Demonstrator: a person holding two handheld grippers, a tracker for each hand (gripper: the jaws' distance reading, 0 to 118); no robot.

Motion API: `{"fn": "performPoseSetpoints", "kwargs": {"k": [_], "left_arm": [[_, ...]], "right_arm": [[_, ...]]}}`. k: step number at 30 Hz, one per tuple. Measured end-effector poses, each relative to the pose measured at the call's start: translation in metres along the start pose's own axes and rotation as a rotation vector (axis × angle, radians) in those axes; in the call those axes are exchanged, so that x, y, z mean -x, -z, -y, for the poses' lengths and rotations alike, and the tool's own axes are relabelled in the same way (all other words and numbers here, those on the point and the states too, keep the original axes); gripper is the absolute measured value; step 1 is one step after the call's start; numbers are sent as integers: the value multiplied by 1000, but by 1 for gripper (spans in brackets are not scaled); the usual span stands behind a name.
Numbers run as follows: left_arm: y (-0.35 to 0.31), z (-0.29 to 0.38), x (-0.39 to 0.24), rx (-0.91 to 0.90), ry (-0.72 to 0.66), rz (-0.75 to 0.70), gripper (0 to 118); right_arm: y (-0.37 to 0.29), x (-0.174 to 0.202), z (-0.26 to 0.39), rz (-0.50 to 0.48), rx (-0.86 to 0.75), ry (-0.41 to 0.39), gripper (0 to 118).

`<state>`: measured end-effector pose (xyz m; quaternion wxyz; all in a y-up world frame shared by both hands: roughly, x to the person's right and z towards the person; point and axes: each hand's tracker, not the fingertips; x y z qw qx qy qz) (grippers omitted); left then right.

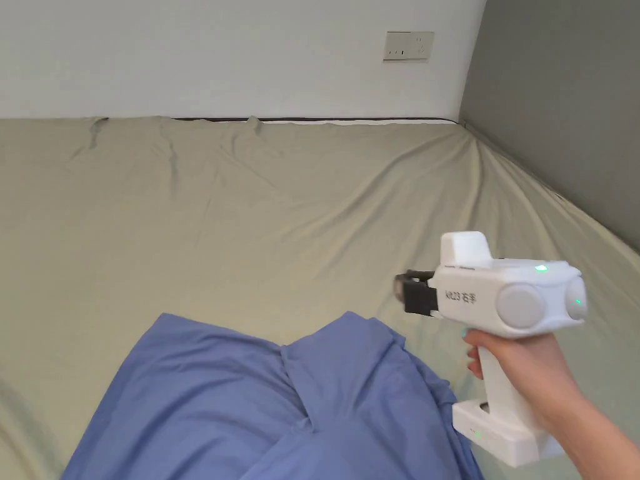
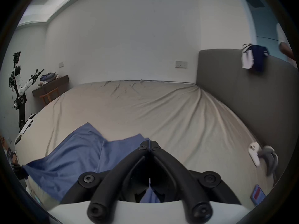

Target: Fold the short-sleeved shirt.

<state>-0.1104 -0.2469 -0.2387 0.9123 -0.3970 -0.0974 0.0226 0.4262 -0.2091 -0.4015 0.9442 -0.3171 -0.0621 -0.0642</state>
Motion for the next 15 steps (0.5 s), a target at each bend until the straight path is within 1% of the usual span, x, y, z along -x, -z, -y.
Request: {"fn": "performPoseSetpoints", "kwargs": {"k": [1,2,3,4,5,6,7,10,13,14,15], "left_arm": [[1,0,2,2,-2,-1,0],[1,-2,1,2,-1,-1,0],[2,-4,-1,5,4,-6,0],[3,-6,-2,6,11,-12,0],[3,-6,-2,8,11,-13,0],[4,-8,-2,10,9,-12,0],[5,-10,-3,15,4,-8,0],[8,-12,-3,22,-6,4,0],[12,-14,-4,26,-5,4,0],[15,-14,-5,27,-5,4,0],[17,-15,-6,29,-4,2,0]], "right_arm": [[29,-7,-5,-26,60,40,113],[49,-8,-4,-2,127,60,116],[66,-11,-8,47,105,46,109],[86,-9,-9,65,179,37,109],[100,-7,-10,97,209,-10,109],[106,-2,2,107,239,-60,109],[118,2,5,101,257,-100,109],[153,12,9,75,330,-176,110],[185,15,17,96,407,-205,110],[189,20,23,108,433,-203,113],[191,13,23,95,416,-137,113]]}}
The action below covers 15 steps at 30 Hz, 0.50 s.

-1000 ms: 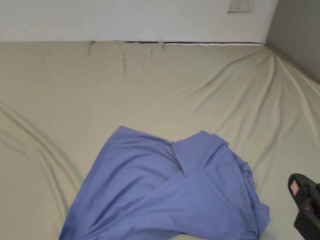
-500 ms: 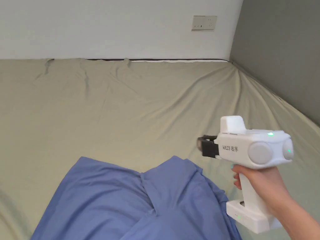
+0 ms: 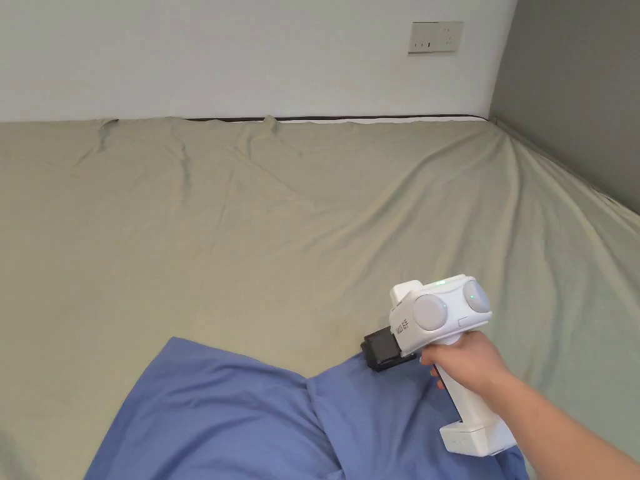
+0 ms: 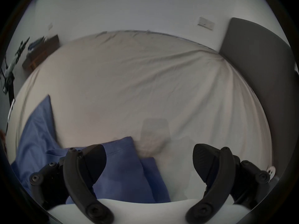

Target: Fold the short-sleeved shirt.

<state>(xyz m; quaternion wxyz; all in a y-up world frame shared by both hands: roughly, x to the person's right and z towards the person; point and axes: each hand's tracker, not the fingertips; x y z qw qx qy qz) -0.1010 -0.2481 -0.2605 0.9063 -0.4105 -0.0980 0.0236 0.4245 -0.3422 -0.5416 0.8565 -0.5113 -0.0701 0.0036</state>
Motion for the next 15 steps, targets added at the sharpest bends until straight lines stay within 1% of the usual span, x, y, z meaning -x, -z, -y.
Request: {"fn": "performPoseSetpoints", "kwargs": {"k": [1,2,3,4,5,6,7,8,9,10,11,12,13,14,15], "left_arm": [[2,-1,0,4,2,-1,0],[3,-2,1,5,1,0,0],[4,-3,0,4,0,3,0],[5,-4,-2,2,3,11,0],[6,-5,-3,2,8,13,0],[7,-5,-5,-2,15,17,0],[7,-7,-7,-7,18,25,0],[6,-8,-8,-13,18,32,0],[6,-9,-10,-24,18,38,0],[5,-10,-12,-31,18,42,0],[4,-11,-12,-33,15,49,0],[3,-12,-13,-38,8,58,0],[3,-13,-13,-45,4,62,0],[2,-13,-12,-50,2,61,0],[1,-15,-13,-54,5,60,0]], "right_arm": [[-1,-9,-3,-21,-9,85,112],[0,-15,-6,-36,15,137,108],[-9,-11,-5,-18,18,102,100],[-14,-7,-6,12,11,39,96],[-19,-5,-6,-11,-5,-13,96],[-28,-2,-7,-21,-37,-47,79],[-36,8,-3,29,-67,-81,47],[-39,13,-1,146,-92,-106,0],[-50,14,-3,210,-226,-257,0],[-38,7,12,8,-3,-47,0],[-38,2,7,64,-73,-116,0],[-42,0,12,58,-87,-109,0],[-49,-5,13,31,-131,-34,0],[-54,-9,14,10,-154,11,0],[-67,-19,12,7,-192,23,0]]}}
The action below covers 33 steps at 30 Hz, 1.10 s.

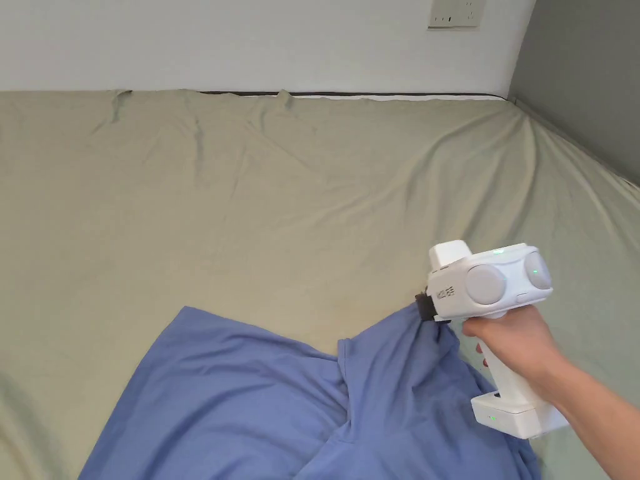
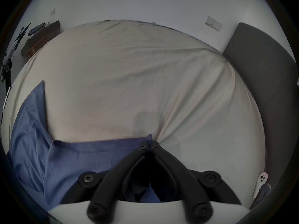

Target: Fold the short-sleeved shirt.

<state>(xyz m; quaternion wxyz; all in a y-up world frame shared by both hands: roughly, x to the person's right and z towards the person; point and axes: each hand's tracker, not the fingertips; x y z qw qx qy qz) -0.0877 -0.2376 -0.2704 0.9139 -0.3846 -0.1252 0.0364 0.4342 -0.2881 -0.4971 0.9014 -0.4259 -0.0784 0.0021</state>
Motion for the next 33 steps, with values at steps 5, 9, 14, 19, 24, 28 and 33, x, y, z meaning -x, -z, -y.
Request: {"fn": "performPoseSetpoints", "kwargs": {"k": [5,9,14,19,24,28,33], "left_arm": [[-19,-20,-1,-120,34,1,0],[-53,-53,-10,-268,85,12,0],[-95,-92,-20,-459,123,46,0],[-162,-134,-31,-690,158,55,0],[-249,-165,-47,-938,218,36,0],[-316,-175,-54,-1102,249,33,0],[-375,-181,-53,-1241,302,-24,0]], "right_arm": [[-67,-9,4,3,-135,8,0],[-148,-21,19,-22,-321,82,0],[-253,-26,34,-12,-525,142,0],[-374,-28,48,14,-780,178,0],[-498,-11,54,100,-1027,20,0],[-582,8,63,122,-1210,-54,0],[-642,13,68,107,-1322,-66,0]]}}
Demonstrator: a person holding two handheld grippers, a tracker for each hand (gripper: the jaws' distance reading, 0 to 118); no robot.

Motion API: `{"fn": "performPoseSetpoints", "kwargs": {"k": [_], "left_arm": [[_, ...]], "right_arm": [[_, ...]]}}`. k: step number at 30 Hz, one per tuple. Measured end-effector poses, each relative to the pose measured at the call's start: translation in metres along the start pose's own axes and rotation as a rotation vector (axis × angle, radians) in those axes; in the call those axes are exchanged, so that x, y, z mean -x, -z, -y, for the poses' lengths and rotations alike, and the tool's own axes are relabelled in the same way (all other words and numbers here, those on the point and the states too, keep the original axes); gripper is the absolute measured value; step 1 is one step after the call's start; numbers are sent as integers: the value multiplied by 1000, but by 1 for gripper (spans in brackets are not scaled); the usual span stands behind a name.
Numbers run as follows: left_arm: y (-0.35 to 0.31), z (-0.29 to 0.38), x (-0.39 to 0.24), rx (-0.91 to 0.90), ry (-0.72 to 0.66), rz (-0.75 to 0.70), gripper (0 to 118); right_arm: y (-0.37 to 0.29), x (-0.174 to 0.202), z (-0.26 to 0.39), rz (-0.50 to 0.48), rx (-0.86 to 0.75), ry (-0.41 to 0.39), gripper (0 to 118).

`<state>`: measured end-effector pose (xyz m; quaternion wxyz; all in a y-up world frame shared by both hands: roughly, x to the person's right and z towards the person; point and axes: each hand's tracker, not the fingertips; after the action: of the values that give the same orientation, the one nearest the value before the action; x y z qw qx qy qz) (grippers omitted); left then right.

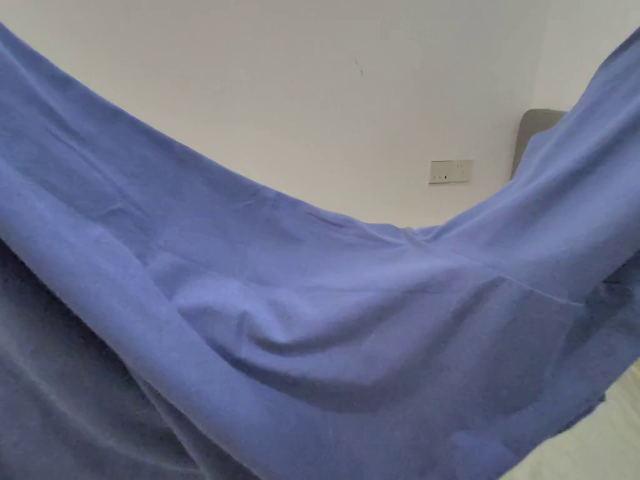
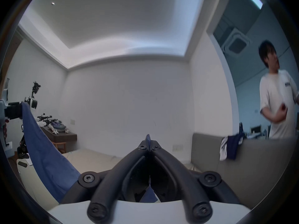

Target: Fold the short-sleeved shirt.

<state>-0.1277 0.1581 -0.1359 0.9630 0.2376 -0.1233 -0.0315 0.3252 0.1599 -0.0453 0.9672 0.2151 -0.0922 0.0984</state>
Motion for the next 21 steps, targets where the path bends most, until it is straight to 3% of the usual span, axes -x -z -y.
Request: {"fn": "performPoseSetpoints", "kwargs": {"k": [11,21], "left_arm": [[54,-3,25,42,-1,48,0],[216,98,12,292,15,68,0]], "right_arm": [[28,-3,-14,-32,4,-6,0],[186,3,73,-42,217,-19,0]]}}
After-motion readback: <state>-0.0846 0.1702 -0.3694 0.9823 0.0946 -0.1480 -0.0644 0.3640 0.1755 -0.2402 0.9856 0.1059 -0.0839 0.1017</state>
